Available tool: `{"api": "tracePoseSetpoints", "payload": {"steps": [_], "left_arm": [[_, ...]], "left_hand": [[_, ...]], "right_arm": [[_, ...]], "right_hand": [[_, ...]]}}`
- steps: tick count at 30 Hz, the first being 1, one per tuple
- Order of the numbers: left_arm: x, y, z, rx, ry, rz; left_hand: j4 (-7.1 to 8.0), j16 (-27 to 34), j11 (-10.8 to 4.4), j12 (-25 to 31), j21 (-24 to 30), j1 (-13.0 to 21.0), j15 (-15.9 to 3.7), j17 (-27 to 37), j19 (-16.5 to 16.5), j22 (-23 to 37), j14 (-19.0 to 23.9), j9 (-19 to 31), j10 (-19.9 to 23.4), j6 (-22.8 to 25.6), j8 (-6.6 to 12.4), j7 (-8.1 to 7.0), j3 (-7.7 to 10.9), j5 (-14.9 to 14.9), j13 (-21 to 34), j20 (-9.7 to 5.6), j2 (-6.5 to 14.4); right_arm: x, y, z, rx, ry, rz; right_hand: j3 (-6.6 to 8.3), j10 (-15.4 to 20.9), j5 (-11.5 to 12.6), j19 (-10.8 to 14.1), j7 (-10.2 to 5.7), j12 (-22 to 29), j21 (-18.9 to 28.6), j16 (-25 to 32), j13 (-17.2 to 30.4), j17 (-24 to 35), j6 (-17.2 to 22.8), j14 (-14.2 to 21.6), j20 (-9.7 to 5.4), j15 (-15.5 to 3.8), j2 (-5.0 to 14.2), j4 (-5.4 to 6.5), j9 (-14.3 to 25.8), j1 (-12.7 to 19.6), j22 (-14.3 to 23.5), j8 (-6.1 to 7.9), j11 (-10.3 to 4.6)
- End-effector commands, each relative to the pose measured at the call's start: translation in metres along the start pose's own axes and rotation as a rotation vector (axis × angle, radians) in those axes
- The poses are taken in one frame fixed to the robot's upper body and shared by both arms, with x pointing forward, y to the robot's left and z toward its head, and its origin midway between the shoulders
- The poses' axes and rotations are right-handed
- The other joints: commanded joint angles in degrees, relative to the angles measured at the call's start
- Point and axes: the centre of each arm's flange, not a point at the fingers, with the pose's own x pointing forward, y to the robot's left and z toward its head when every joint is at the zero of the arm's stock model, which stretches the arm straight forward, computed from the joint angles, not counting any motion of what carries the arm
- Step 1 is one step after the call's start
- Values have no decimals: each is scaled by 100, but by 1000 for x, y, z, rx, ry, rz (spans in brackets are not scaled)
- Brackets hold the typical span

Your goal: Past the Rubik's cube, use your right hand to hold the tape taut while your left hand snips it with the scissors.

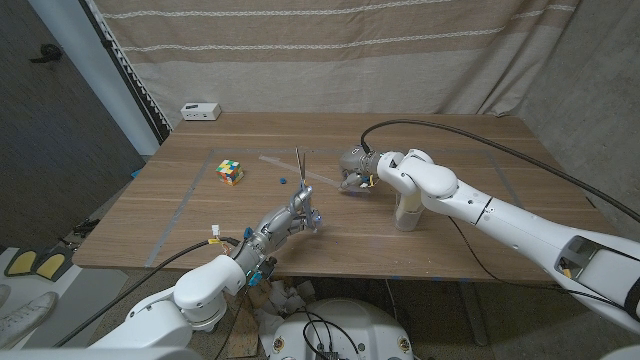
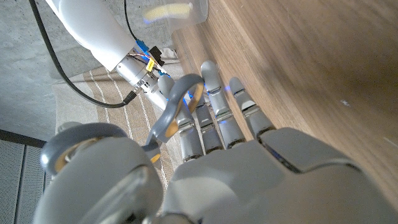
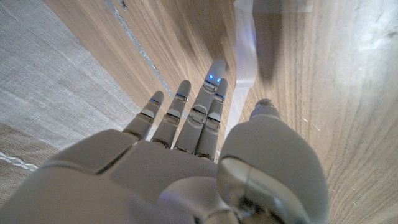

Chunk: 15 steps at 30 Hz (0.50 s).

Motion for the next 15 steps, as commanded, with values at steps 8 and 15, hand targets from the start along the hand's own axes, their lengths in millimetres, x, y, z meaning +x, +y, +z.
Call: {"api": "tracePoseSetpoints", "payload": {"steps": [8, 15], "left_arm": [[1, -1, 1, 2, -2, -6], [2, -1, 2, 6, -3, -6]], "left_hand": [[23, 52, -217, 4010, -42, 21, -394, 1, 43, 12, -21, 11, 258, -3, 14, 6, -1, 49, 775, -4, 30], [23, 63, -220, 4010, -46, 22, -388, 14, 39, 13, -24, -2, 261, 2, 8, 9, -1, 50, 775, -2, 31]], "right_arm": [[2, 7, -2, -9, -3, 25], [3, 10, -1, -15, -5, 34]], "right_hand": [[33, -81, -5, -24, -120, 54, 13, -25, 121, 0, 240, -49, -38, -916, 96, -124, -20, 86, 23, 69, 52], [64, -153, 1, -28, -90, 66, 13, -44, 187, -5, 161, -82, -41, -921, 76, -200, -36, 165, 24, 20, 63]]}}
